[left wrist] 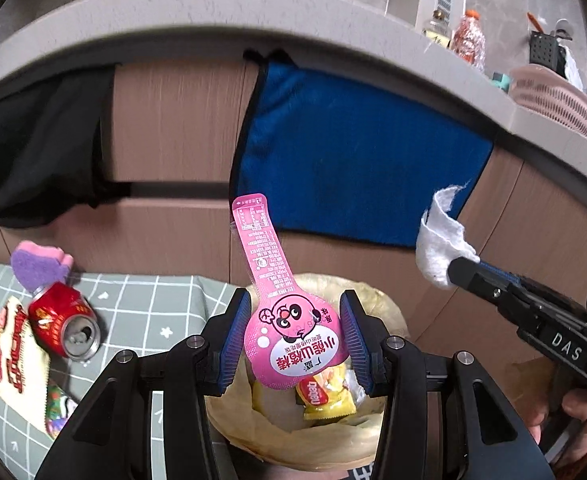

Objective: Collect trash
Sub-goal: 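Carry the pink jelly stick and tissue over the bin and open both grippers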

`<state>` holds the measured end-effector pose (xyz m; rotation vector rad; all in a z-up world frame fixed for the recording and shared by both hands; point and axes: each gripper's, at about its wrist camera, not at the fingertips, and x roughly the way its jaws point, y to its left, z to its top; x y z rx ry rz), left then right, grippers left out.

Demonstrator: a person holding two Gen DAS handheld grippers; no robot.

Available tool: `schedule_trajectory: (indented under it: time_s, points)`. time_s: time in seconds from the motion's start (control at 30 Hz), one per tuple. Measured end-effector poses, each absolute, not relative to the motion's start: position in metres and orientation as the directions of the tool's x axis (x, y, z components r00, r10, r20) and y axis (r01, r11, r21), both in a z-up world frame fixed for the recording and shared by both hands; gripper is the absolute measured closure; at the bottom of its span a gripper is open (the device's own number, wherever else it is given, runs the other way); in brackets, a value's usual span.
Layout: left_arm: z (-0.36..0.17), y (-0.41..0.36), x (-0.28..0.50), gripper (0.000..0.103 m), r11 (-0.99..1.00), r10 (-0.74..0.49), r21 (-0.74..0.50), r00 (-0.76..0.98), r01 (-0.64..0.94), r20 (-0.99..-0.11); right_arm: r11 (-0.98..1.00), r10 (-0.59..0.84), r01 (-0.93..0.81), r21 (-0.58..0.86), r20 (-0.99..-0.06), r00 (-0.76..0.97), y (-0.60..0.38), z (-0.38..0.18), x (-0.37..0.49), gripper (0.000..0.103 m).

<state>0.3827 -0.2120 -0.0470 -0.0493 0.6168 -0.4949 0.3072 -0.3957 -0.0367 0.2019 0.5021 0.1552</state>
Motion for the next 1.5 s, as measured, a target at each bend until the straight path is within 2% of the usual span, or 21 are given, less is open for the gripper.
schedule_trajectory:
  time_s: [0.37, 0.9, 1.0, 1.07, 1.13, 1.33, 1.5]
  points:
    - [-0.077, -0.217, 0.409, 0.056, 0.882, -0.46, -0.224, 0.654, 0.415, -0.601, 0.965, 0.202, -0.074, 0.252, -0.535, 0.82, -0.4, -0.076, 0.333, 0.084]
    - [-0.099, -0.226, 0.427, 0.056, 0.854, -0.501, -0.264, 0.573, 0.449, -0.648, 0.964, 0.197, -0.045, 0.263, -0.589, 0.783, -0.403, -0.098, 0.35, 0.084]
    - [-0.099, -0.224, 0.428, 0.055, 0.842, -0.518, -0.28, 0.55, 0.46, -0.655, 0.963, 0.199, -0.042, 0.267, -0.595, 0.779, -0.402, -0.099, 0.349, 0.08]
    - [-0.096, -0.22, 0.427, 0.054, 0.842, -0.519, -0.286, 0.543, 0.457, -0.66, 0.959, 0.205, -0.037, 0.28, -0.598, 0.775, -0.402, -0.099, 0.348, 0.073]
    - [-0.092, -0.213, 0.426, 0.054, 0.847, -0.515, -0.29, 0.557, 0.445, -0.651, 0.96, 0.197, -0.028, 0.28, -0.597, 0.777, -0.401, -0.097, 0.347, 0.06]
    - [-0.07, -0.189, 0.42, 0.051, 0.837, -0.544, -0.353, 0.571, 0.418, -0.615, 0.963, 0.174, -0.01, 0.27, -0.593, 0.786, -0.395, -0.082, 0.341, 0.058]
    - [-0.039, -0.162, 0.397, 0.051, 0.86, -0.509, -0.309, 0.657, 0.406, -0.556, 0.969, 0.165, -0.025, 0.246, -0.568, 0.806, -0.38, -0.056, 0.331, 0.056]
